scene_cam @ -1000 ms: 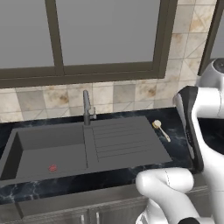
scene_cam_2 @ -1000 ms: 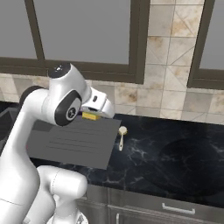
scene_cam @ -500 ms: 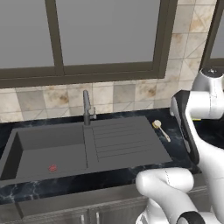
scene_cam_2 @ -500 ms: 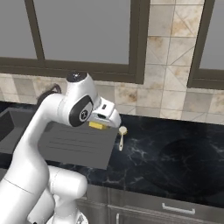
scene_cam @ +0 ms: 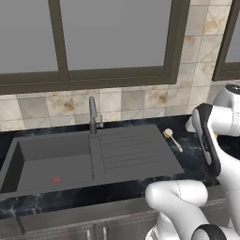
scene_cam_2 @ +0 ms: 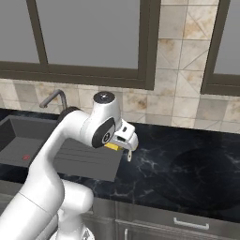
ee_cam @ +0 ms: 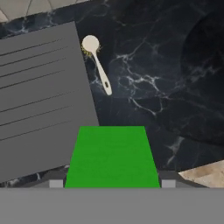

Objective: Locate and retrieve the dish brush and sponge from the cabinet. Place them next to the sink.

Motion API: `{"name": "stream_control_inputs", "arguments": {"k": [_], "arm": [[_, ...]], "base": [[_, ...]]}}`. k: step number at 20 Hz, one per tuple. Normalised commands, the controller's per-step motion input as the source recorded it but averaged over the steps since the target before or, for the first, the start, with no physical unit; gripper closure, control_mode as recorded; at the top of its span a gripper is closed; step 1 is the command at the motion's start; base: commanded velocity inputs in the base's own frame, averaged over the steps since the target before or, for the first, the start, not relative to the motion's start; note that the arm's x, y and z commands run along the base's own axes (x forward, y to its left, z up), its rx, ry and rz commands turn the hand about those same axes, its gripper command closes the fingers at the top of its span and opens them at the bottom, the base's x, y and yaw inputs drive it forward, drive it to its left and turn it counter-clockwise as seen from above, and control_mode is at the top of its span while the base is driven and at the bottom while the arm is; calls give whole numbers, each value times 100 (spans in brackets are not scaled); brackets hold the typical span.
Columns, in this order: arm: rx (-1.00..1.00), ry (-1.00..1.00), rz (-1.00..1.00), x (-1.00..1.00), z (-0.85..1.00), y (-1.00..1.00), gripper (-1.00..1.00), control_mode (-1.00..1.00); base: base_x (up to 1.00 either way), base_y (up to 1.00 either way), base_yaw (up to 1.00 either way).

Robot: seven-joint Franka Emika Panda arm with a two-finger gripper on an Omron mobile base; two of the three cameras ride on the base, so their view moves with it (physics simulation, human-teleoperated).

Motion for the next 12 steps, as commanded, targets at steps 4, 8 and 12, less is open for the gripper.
{"name": "stream_control_inputs", "arguments": {"k": [4, 8, 12], "arm": [[-3, 6, 0, 12, -37, 0, 100, -100], [-13, 18, 1, 23, -11, 1, 100, -100], [-1, 3, 1, 8, -33, 0, 100, -100]], "base": [[0, 0, 0], [0, 0, 0], [0, 0, 0]]}}
